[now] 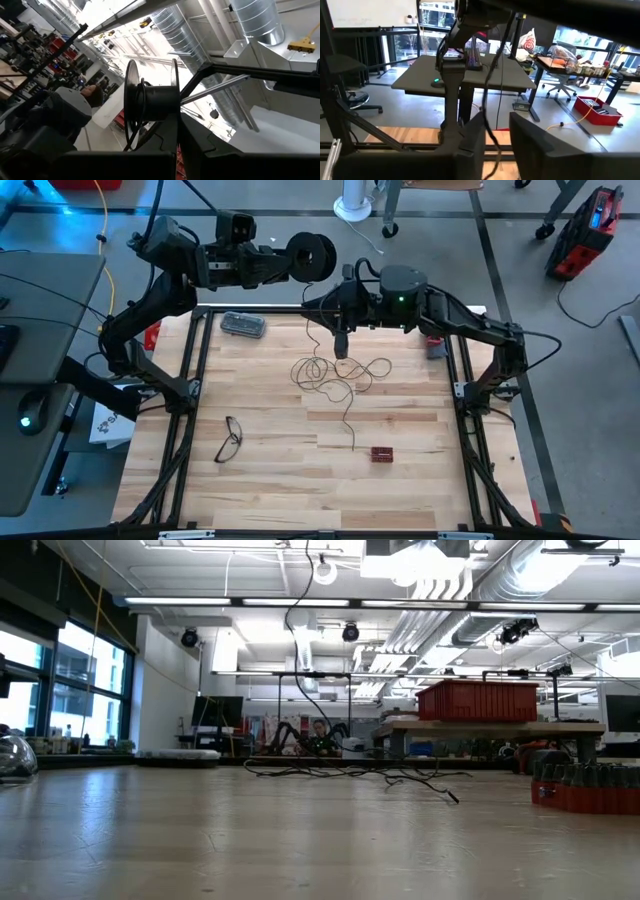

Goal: Coil cords
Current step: Uncoil the black wire from the spool

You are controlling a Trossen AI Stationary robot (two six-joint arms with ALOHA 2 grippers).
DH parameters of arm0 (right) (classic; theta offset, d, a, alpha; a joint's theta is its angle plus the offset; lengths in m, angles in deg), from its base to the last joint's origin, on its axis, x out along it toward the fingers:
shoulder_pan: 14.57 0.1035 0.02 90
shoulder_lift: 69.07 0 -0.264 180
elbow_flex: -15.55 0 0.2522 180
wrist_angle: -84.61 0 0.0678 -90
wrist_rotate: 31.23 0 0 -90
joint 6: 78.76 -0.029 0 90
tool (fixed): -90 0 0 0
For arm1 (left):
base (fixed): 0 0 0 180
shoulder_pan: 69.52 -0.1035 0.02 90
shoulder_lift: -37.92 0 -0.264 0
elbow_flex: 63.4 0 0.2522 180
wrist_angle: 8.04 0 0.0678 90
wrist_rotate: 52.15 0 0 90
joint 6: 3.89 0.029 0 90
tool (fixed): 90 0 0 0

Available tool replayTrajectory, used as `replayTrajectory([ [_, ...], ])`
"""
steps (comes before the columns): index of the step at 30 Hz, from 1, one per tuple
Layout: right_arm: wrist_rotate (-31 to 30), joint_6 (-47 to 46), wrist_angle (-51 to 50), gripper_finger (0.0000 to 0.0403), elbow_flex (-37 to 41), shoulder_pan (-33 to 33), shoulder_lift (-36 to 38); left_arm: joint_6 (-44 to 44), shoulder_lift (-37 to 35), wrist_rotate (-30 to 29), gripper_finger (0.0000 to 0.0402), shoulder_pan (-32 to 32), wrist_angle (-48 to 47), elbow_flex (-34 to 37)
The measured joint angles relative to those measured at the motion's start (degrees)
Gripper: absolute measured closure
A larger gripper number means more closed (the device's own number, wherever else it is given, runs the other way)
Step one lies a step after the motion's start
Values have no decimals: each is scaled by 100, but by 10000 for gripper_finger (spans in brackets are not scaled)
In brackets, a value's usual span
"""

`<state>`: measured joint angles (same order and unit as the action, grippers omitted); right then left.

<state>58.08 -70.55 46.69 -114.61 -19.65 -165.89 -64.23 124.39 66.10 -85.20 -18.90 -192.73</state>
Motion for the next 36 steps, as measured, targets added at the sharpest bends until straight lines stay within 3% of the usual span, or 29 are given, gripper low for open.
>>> replayTrajectory([
  [4, -18, 135, -10, 363, 0, 0, 21, -2, 0, 0, 401, -4, 1, 0],
  [8, -24, 131, -20, 368, -30, 0, 84, -2, 1, 4, 401, -4, -1, 0],
  [18, -18, 103, -450, 256, -249, 24, 92, -2, 0, 9, 401, -4, -4, 0],
  [22, 9, 86, -593, 235, -249, 26, 92, 0, 0, 2, 401, -4, -5, 0],
  [31, 111, 68, -615, 254, -249, 26, 92, 2, 0, -7, 401, -83, -5, 0],
  [36, 63, 79, -648, 290, -247, 26, 91, 45, 0, -8, 401, -83, -5, 0],
])
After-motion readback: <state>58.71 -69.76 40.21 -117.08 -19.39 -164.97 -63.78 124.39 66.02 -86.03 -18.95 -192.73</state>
